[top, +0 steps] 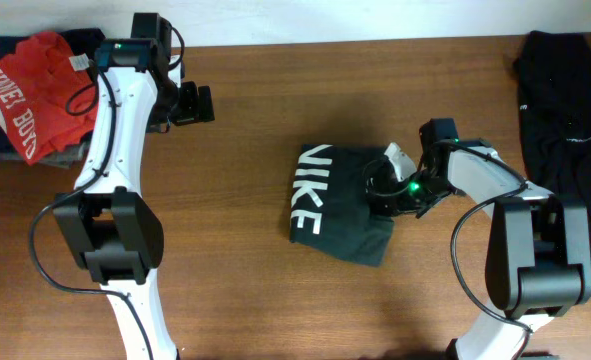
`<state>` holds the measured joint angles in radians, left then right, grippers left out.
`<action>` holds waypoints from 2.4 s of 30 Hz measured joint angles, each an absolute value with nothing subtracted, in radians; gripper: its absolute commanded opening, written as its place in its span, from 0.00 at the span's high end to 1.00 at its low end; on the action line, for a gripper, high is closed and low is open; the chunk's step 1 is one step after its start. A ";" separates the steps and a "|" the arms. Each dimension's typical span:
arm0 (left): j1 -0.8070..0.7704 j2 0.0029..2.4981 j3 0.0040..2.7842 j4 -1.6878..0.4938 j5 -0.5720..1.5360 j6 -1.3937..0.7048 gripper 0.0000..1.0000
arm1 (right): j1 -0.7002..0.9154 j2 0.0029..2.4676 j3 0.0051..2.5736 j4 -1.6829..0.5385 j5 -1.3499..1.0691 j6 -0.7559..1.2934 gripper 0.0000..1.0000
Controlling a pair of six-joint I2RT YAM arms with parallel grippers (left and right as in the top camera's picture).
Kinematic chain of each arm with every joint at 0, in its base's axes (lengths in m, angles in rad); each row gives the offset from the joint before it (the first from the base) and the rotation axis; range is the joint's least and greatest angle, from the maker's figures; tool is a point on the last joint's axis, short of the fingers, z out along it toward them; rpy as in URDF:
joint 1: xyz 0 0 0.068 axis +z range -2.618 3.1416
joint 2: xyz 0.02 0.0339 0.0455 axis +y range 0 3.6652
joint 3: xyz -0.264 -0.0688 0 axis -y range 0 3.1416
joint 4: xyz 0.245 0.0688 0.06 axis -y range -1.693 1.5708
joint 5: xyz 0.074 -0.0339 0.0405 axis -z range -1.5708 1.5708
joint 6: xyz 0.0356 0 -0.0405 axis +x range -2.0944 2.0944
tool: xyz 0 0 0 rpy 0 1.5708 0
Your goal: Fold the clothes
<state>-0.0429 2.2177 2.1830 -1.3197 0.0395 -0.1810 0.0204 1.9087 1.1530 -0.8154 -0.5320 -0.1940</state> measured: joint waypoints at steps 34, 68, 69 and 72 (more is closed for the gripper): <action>-0.044 2.218 2.183 -1.319 0.039 -0.181 0.01 | 0.020 1.911 1.451 -1.071 -0.143 0.205 0.96; -0.044 2.218 2.183 -1.320 0.040 -0.181 0.01 | -0.001 1.993 1.485 -1.130 -0.080 0.187 0.93; -0.044 2.218 2.183 -1.320 0.039 -0.181 0.01 | -0.001 1.995 1.511 -1.157 -0.057 0.199 0.92; -0.044 2.218 2.183 -1.320 0.040 -0.181 0.01 | -0.002 1.996 1.581 -1.213 -0.022 0.220 0.90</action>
